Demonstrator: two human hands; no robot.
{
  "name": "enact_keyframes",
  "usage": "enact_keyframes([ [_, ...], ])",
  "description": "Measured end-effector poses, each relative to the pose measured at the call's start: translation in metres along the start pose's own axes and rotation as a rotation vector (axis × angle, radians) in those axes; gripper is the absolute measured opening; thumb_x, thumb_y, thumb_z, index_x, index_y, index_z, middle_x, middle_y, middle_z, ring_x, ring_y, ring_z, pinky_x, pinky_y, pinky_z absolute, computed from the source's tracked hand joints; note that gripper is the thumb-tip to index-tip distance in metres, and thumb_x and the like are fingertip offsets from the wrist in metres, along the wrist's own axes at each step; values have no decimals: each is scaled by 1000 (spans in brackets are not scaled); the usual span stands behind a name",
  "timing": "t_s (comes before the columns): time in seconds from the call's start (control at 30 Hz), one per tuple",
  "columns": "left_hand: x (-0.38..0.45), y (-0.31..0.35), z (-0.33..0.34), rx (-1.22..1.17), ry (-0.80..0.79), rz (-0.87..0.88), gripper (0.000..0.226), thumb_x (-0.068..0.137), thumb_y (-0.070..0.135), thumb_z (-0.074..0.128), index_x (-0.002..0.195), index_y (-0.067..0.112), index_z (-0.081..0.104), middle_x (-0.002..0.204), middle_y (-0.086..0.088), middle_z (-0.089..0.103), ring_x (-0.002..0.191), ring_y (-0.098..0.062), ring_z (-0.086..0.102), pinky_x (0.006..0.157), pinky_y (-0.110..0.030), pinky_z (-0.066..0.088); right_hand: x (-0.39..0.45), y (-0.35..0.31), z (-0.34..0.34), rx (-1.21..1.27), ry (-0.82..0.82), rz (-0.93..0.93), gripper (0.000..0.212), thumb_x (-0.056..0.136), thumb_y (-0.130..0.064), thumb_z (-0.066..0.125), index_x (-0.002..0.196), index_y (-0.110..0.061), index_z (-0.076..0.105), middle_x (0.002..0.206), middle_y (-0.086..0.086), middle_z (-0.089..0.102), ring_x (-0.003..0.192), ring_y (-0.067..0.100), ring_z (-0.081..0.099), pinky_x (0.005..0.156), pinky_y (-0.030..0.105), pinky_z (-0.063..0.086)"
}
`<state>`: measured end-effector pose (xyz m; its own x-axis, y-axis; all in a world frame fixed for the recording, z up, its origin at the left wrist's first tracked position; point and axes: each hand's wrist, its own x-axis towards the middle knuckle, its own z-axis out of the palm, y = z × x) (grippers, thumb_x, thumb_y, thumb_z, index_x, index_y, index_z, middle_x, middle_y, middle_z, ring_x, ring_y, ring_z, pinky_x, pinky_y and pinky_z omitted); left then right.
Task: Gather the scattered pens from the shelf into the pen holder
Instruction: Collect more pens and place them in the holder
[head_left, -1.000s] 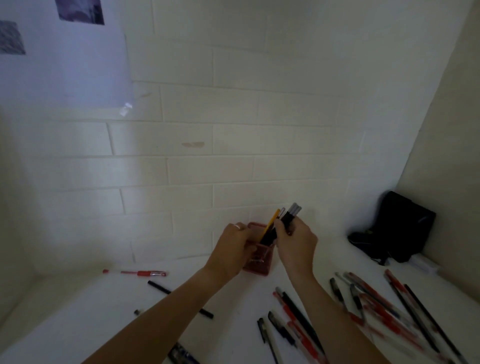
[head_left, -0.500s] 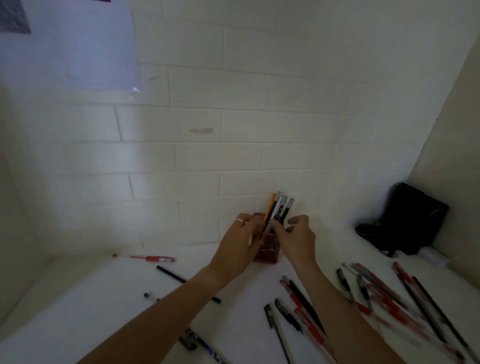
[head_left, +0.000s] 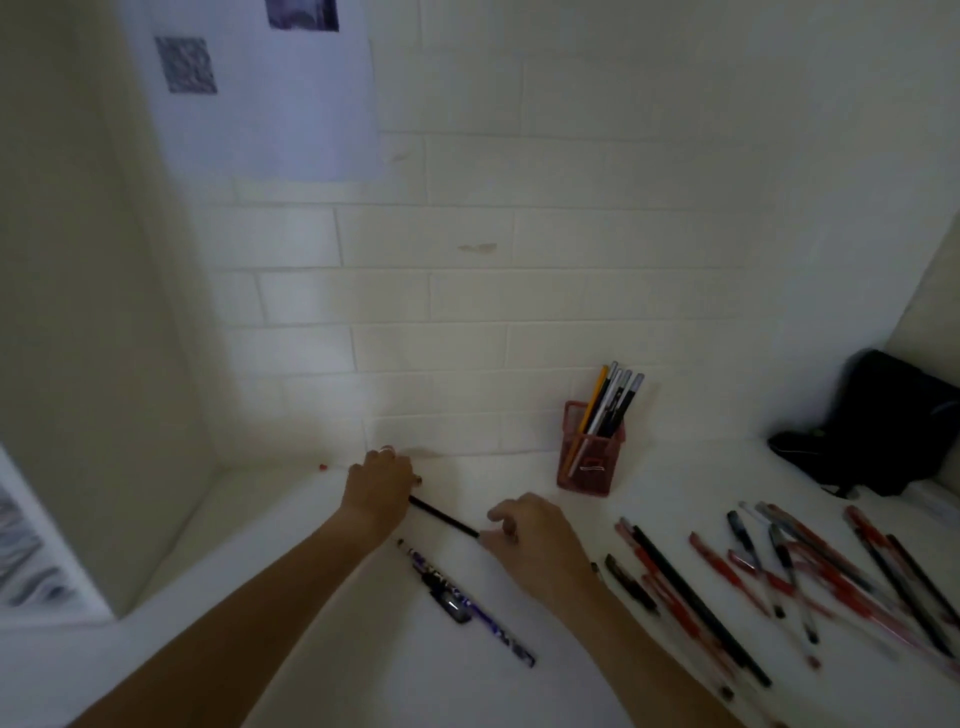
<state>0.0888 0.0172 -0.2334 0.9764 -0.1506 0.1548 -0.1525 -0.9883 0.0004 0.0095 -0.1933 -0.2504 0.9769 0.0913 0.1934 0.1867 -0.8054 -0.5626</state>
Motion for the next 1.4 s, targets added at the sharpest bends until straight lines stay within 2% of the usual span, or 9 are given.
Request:
enact_keyframes([
  [0.37, -3, 10, -9, -9, 141, 301, 32, 82, -7, 48, 102, 13, 62, 105, -8, 60, 98, -27, 58, 80, -34, 44, -6, 5, -5, -159, 65, 5, 6, 89, -18, 63, 90, -15, 67, 91, -4, 50, 94, 16, 54, 75, 23, 46],
  [0.53, -6, 44, -9, -186, 17, 418, 24, 90, 9, 55, 109, 21, 63, 107, -6, 61, 100, -25, 60, 83, -34, 45, -8, 13, -13, -137, 51, 31, 3, 86, -20, 69, 88, -19, 68, 90, -4, 51, 93, 18, 56, 80, 28, 49],
  [0.67, -14, 73, -2, -381, -78, 530, 19, 93, 18, 60, 110, 15, 65, 103, -8, 62, 97, -21, 58, 79, -24, 39, -10, 15, -15, -27, 107, 113, 22, 83, -20, 76, 90, -16, 55, 89, -1, 56, 84, 16, 54, 70, 25, 43],
  [0.83, -14, 81, 0, -352, -155, 565, 25, 90, 25, 65, 112, 14, 62, 106, -9, 62, 96, -23, 59, 77, -26, 41, -19, 21, -21, -35, 180, 194, 43, 83, -25, 77, 114, -12, 50, 108, 6, 60, 96, 21, 60, 74, 26, 47],
  [0.93, -11, 83, -1, -251, -155, 533, 21, 96, 19, 56, 115, 10, 61, 110, -13, 62, 101, -27, 58, 82, -30, 41, -26, 8, -26, -155, 258, 119, 26, 91, -23, 68, 112, -13, 56, 109, 3, 58, 100, 21, 58, 77, 28, 47],
  [1.03, -9, 79, -2, -188, -145, 538, 17, 96, 13, 52, 110, 8, 60, 109, -15, 59, 99, -31, 59, 84, -33, 45, -29, -14, -27, -28, 76, -18, 7, 90, -20, 65, 94, -14, 66, 93, 1, 67, 83, 18, 63, 76, 33, 56],
  [1.13, -6, 71, -2, -167, -103, 543, 22, 92, 3, 53, 112, 6, 61, 111, -15, 54, 97, -30, 59, 83, -32, 46, -37, -31, -17, 55, -224, -64, 19, 84, -24, 74, 97, -11, 73, 92, 5, 75, 81, 18, 70, 76, 34, 59],
  [1.27, -6, 66, -5, -237, -12, 495, 34, 85, -10, 50, 114, 5, 59, 115, -14, 50, 95, -28, 57, 77, -27, 43, -36, -32, -5, -7, -177, -54, 15, 89, -18, 65, 98, -11, 75, 96, 9, 76, 84, 22, 72, 79, 34, 61],
  [1.4, -5, 60, -16, -325, 94, 388, 31, 86, -7, 47, 112, 8, 54, 106, -11, 65, 91, -26, 63, 76, -33, 50, -32, -25, -6, -67, -149, -28, 14, 88, -14, 60, 94, -12, 72, 98, 9, 73, 85, 23, 70, 78, 36, 60],
])
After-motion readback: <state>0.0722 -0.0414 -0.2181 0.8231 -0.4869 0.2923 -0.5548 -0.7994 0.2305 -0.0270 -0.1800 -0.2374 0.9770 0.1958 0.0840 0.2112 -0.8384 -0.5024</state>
